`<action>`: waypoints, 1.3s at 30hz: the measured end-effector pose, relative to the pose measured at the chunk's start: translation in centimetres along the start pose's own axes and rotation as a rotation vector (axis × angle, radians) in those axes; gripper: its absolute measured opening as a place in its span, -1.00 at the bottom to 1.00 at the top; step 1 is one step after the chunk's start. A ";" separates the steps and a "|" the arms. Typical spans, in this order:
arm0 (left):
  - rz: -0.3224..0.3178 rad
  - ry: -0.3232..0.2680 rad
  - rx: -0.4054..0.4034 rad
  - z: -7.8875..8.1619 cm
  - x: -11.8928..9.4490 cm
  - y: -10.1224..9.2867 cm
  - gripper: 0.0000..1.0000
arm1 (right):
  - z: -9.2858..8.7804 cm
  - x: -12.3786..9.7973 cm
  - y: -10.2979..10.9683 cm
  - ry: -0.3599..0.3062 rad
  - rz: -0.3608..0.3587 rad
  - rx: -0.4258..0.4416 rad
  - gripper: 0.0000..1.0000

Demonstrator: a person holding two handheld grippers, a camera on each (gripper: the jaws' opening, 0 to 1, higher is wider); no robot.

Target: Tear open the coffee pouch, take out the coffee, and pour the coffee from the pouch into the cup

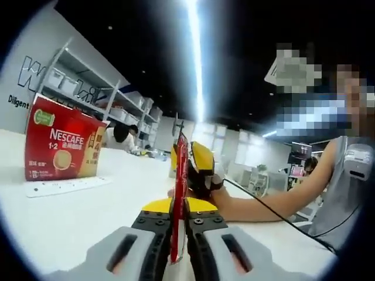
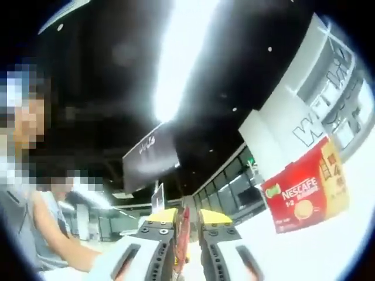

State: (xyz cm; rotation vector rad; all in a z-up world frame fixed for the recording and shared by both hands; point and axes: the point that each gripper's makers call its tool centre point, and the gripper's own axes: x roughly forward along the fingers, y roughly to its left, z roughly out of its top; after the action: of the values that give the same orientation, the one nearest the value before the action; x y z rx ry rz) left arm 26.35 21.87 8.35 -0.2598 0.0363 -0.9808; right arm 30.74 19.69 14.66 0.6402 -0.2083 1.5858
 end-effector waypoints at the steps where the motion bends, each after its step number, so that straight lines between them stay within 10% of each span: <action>1: -0.001 0.002 -0.001 0.0 0.1 0.0 -0.80 | 0.0 -0.1 0.7 -0.002 0.001 -0.001 -0.78; 17: -0.002 0.030 0.021 -0.6 0.2 -0.1 -0.80 | -1.4 0.2 1.7 0.043 -0.013 -0.002 -0.90; 22: -0.029 -0.031 -0.022 0.4 0.4 -0.5 -0.71 | -0.8 0.1 2.0 0.061 -0.027 -0.148 -0.94; 24: -0.080 -0.106 -0.053 1.8 0.1 -1.4 -0.47 | -0.3 0.3 3.2 0.032 0.014 -0.142 -0.95; 30: -0.171 -0.084 -0.052 1.5 0.4 -3.0 -0.37 | 0.1 1.1 5.9 0.026 0.129 -0.050 -0.95; 39: -0.183 -0.066 -0.008 0.8 0.6 -3.5 -0.75 | 0.6 0.4 5.6 0.027 0.129 -0.085 -0.95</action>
State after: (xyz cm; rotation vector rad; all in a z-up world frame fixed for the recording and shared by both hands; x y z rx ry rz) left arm 23.91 19.67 10.05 -0.3066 -0.0451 -1.1535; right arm 25.53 19.00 16.70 0.5481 -0.3011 1.6987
